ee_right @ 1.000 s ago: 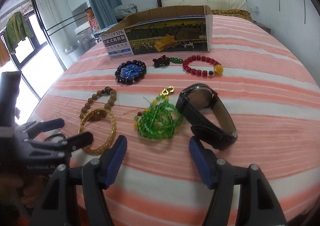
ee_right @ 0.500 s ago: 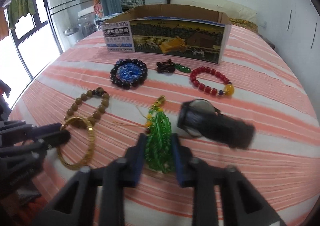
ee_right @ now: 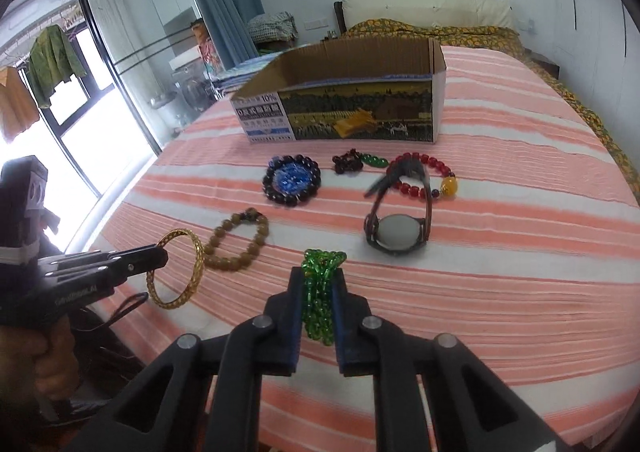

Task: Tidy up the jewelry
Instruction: 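Grasp the green bead strand with the right tool while the left tool grasps the gold bangle, then carry the bangle and green beads into the box and open both tools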

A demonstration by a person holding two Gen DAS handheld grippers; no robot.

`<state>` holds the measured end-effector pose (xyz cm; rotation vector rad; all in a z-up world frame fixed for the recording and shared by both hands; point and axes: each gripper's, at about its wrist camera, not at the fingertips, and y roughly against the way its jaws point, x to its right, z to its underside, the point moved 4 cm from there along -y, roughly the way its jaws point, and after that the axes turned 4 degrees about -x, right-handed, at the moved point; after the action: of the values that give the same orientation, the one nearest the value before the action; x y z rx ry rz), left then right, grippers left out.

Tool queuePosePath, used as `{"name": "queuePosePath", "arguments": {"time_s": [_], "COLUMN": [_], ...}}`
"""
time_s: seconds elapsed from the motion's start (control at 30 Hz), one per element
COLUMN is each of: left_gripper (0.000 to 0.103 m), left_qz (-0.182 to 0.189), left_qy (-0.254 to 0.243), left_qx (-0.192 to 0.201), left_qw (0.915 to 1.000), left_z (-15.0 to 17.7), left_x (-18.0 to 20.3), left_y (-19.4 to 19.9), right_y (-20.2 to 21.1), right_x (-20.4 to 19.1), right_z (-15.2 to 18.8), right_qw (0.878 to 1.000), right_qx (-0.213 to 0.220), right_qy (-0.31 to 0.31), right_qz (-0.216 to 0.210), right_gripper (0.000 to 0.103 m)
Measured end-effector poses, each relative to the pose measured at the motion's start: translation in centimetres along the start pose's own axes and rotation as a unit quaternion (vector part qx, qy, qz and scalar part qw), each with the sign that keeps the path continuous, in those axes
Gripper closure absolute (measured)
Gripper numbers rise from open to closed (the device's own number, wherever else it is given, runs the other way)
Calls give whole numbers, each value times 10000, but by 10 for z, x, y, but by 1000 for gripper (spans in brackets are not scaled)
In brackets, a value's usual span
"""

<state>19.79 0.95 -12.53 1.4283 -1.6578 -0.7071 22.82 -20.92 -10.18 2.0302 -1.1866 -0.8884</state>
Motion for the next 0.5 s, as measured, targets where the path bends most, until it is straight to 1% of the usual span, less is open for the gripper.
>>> {"name": "queuePosePath", "arguments": {"time_s": [0.23,0.5], "left_gripper": [99,99], "left_qz": [112,44], "left_qy": [190,98], "left_qx": [140,246], "left_qw": [9997,9996], "left_z": [-14,-31], "left_x": [-14,-18], "left_y": [20,31], "right_y": [23,37], "right_x": [-7,-15], "right_z": [-8,-22], "right_qw": [9998,9993], "right_qx": [193,333], "right_qy": [82,117], "right_qz": [-24,-133], "right_gripper": [90,90]}}
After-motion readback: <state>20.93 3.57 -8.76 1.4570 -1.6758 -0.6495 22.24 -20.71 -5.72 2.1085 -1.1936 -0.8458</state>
